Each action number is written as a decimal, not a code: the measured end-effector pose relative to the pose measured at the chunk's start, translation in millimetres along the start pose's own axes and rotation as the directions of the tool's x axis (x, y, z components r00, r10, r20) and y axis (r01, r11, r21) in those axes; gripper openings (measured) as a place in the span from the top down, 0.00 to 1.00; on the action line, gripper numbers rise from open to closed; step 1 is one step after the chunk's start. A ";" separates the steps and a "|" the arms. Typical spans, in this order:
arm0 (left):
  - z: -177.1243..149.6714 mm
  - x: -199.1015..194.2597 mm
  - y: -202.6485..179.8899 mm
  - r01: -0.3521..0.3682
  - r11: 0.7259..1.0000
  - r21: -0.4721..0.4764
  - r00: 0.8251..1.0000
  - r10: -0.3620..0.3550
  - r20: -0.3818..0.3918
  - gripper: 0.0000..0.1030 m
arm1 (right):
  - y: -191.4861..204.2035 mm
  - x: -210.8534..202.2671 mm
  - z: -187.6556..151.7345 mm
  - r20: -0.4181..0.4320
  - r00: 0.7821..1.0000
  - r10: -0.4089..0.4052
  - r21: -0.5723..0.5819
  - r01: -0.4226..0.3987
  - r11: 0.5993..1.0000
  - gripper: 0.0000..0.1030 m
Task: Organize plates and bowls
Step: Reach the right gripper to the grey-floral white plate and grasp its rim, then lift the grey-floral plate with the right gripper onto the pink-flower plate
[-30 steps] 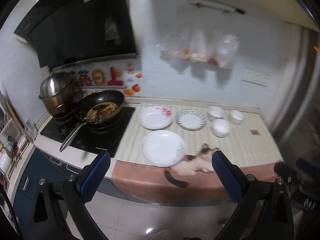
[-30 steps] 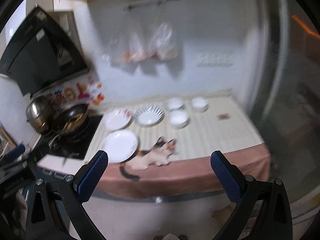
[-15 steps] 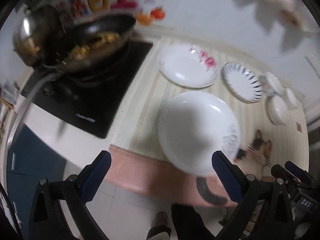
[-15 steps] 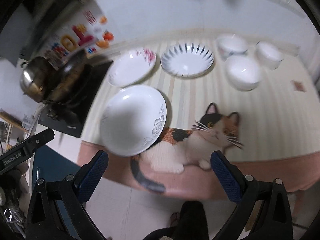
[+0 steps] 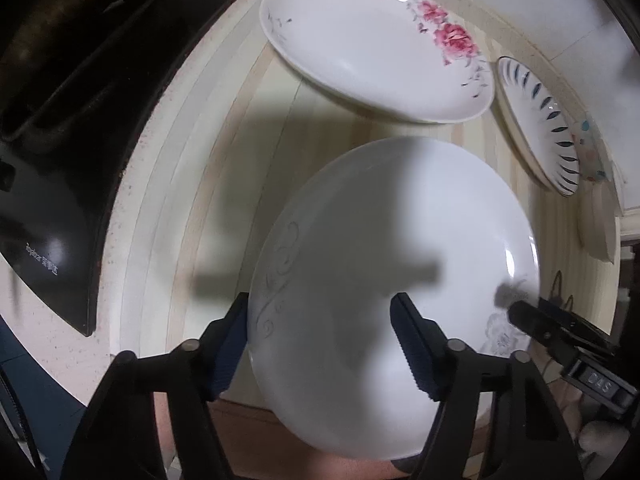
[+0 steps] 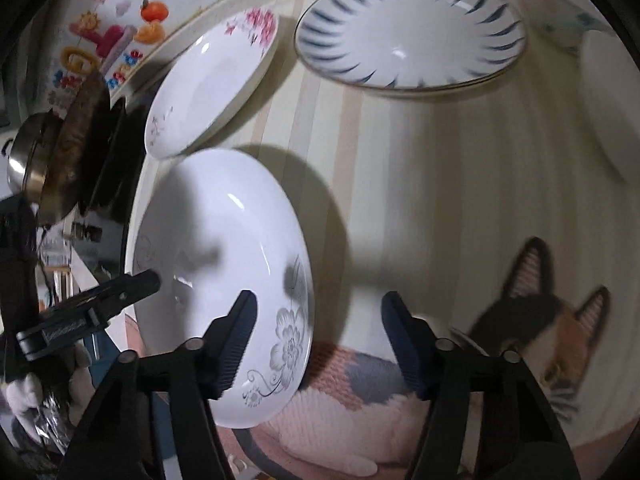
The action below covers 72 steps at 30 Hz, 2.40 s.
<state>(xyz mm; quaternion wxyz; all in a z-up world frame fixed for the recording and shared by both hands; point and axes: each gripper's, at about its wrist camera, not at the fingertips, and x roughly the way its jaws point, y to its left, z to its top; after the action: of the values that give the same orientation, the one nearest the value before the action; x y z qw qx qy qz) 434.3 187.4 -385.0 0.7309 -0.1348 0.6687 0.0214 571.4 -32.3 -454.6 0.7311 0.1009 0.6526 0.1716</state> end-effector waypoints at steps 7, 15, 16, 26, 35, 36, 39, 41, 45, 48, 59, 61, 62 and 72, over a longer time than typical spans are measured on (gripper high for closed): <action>-0.5 -5.3 -1.1 0.014 1.000 -0.007 1.000 -0.014 0.010 0.43 | 16.4 10.3 4.1 -0.044 0.998 0.044 -0.053 -0.047 0.998 0.81; -10.1 -19.9 -17.0 0.013 1.000 0.020 0.999 -0.014 0.041 0.43 | 19.8 0.0 3.5 -0.020 1.000 0.012 -0.095 -0.014 0.995 0.81; -11.3 -23.0 -20.6 0.012 1.000 0.027 0.999 -0.014 0.046 0.43 | 17.8 -1.3 2.2 -0.016 1.000 0.012 -0.098 -0.013 0.995 0.80; -18.7 -40.1 -58.0 0.050 0.995 0.091 0.995 -0.057 0.084 0.43 | -2.2 -49.0 -3.9 0.060 0.998 0.001 -0.109 0.005 0.994 0.80; -28.9 -35.5 -112.2 0.085 0.983 0.161 0.993 -0.097 0.070 0.43 | -46.4 -89.9 -21.4 0.103 0.995 -0.010 -0.058 0.016 0.998 0.81; -30.6 -33.8 -118.4 0.088 0.982 0.169 0.993 -0.101 0.067 0.43 | -54.7 -93.8 -23.6 0.107 0.994 -0.010 -0.054 0.016 0.998 0.80; -32.9 -24.4 -136.1 0.095 0.978 0.187 0.993 -0.106 0.048 0.43 | -74.7 -103.0 -32.7 0.114 0.993 -0.021 -0.034 0.025 0.999 0.80; -33.8 -18.3 -144.6 0.098 0.976 0.195 0.993 -0.107 0.038 0.43 | -87.1 -106.7 -37.1 0.117 0.993 -0.026 -0.020 0.028 0.999 0.80; -35.2 -7.4 -158.5 0.094 0.974 0.207 0.994 -0.101 0.027 0.43 | -106.1 -106.6 -40.1 0.118 0.992 -0.036 0.002 0.036 0.999 0.80; -34.6 -1.0 -162.5 0.085 0.974 0.210 0.995 -0.092 0.026 0.43 | -117.9 -102.4 -41.7 0.114 0.993 -0.041 0.012 0.040 0.999 0.80; -35.2 20.7 -169.6 0.054 0.971 0.231 0.998 -0.057 0.008 0.43 | -118.1 -80.4 -46.1 0.099 0.992 -0.077 0.003 0.077 0.997 0.81; -34.3 22.2 -174.2 0.043 0.967 0.250 0.999 -0.048 0.012 0.43 | -118.4 -77.5 -47.8 0.097 0.992 -0.079 0.016 0.078 0.997 0.80; -33.6 22.2 -175.6 0.043 0.966 0.256 0.999 -0.048 0.011 0.43 | -118.4 -76.8 -48.0 0.097 0.992 -0.081 0.021 0.079 0.997 0.80; 12.2 -62.3 -132.9 -0.024 0.975 0.219 0.985 -0.014 0.169 0.43 | -89.1 -131.6 -41.0 0.133 0.967 -0.219 0.029 0.217 0.976 0.69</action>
<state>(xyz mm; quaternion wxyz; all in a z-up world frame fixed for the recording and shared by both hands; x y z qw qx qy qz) 467.7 71.5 -300.5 0.7956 -0.0488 0.6026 -0.0397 529.7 -167.8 -372.0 0.7874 0.0452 0.6098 0.0785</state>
